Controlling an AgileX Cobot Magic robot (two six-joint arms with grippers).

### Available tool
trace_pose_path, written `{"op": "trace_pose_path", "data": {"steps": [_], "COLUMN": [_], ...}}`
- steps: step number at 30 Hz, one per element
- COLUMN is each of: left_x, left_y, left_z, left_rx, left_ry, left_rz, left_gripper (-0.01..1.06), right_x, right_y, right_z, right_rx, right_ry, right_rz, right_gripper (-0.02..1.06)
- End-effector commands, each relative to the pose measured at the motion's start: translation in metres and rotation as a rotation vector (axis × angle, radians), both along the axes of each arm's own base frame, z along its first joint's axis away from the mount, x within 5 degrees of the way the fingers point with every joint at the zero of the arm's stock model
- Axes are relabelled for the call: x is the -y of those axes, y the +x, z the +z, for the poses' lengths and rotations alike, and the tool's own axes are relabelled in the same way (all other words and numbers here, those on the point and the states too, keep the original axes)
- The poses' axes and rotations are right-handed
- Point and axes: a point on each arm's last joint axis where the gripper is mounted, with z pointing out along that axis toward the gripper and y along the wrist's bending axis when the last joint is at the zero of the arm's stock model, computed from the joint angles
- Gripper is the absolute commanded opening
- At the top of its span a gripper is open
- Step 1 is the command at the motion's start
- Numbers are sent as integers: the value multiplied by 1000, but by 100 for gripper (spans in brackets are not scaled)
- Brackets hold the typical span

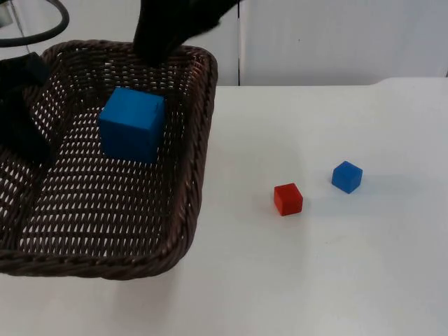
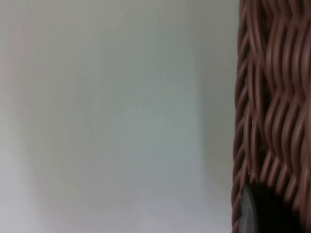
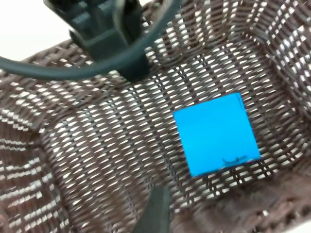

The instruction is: Pick up the basket with the left hand and place the largest block into the basket with the right hand.

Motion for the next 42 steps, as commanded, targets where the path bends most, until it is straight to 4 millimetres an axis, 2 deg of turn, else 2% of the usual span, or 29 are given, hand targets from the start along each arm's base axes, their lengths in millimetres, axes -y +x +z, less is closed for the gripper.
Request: {"op": "trace_pose_path", "data": {"steps": [1,8,16,22,28,29,32,34,38,42], "left_x": [0,0,0,1,0,0,1,2,2,-1], "left_y": [-1,-1,-1,-1,1,1,4,5,9,20], "left_z": [7,7,7,7,7,7,7,6,-6,-30], "left_rx": [22,28,37,42,55,55,81,86,60,41], "left_ry": [-20,-18,-14,-18,-14,-14,-22,-33,-40,-17], "left_rz": [14,3,-17,-22,-12,-12,-3,-12,-23,-9], "left_gripper": [0,0,0,0,0,0,0,0,0,0], "right_x": [10,26,37,61,96,96,116,122,133,141], "right_y": [-7,-20,-31,-53,-85,-85,-104,-109,-120,-128], "right_z": [17,40,55,37,30,30,25,25,27,37], "right_rx": [20,28,31,33,87,87,100,109,128,150], "right_ry": [-6,-15,10,35,126,126,163,173,199,226], "right_rz": [-12,-41,-52,-94,-153,-153,-182,-185,-187,-185], "right_gripper": [78,78,78,78,78,78,78,78,78,78]}}
